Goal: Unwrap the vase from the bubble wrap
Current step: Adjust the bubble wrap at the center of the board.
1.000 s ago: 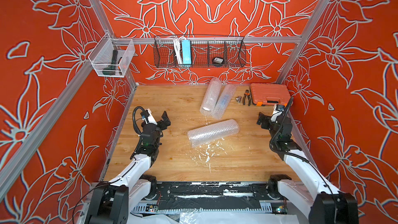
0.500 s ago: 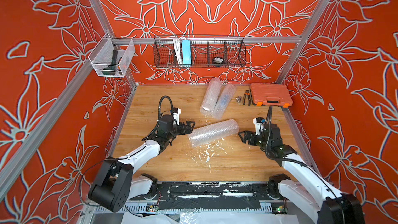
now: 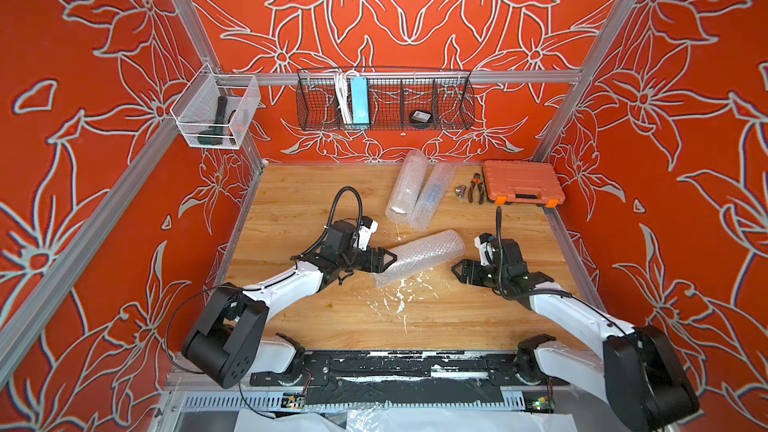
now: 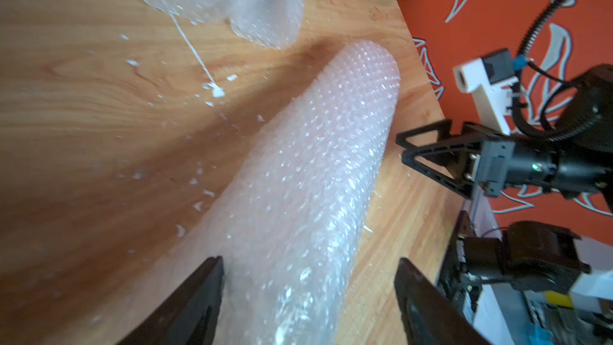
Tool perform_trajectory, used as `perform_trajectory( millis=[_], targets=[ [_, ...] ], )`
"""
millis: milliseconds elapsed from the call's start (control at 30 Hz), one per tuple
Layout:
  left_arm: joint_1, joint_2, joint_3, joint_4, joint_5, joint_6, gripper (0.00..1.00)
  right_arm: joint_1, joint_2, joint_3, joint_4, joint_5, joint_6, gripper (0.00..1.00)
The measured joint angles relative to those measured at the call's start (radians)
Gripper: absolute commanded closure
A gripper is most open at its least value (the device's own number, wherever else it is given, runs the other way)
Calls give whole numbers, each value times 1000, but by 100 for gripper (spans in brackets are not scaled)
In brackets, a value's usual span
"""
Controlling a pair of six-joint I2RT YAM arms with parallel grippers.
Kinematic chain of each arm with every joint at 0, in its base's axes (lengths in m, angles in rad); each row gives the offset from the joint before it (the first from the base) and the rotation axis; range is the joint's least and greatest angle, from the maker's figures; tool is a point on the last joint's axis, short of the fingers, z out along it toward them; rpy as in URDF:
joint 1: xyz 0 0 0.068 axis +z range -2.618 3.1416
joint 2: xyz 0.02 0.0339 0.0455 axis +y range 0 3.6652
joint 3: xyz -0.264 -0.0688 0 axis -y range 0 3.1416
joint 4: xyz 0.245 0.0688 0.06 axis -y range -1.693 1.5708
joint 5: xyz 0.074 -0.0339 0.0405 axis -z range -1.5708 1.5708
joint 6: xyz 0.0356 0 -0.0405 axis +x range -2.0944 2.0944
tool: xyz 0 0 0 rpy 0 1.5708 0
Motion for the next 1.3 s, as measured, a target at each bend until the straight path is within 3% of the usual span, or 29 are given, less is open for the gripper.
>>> perform_trajectory(
  millis=[333,700,900,1033,1133,1300],
  targets=[
    [-113,-27,-26,2,111,-9,24,8,159,85,31,47,21,25],
    [-264,-18,-62,47,180,-42,25,12,170,117,2,103,17,25],
    [-293,-27,-57,29,177,-48,21,13,184,159,-25,116,5,25],
    [-294,-103,-28,-32,100,-37,11,13,170,159,-49,159,6,25],
    [-296,-202,-6,-53,-42,-25,2,13,149,158,-58,183,9,25],
    [-291,-256,2,-54,-339,0,2,13,120,158,-65,193,10,24]
  ],
)
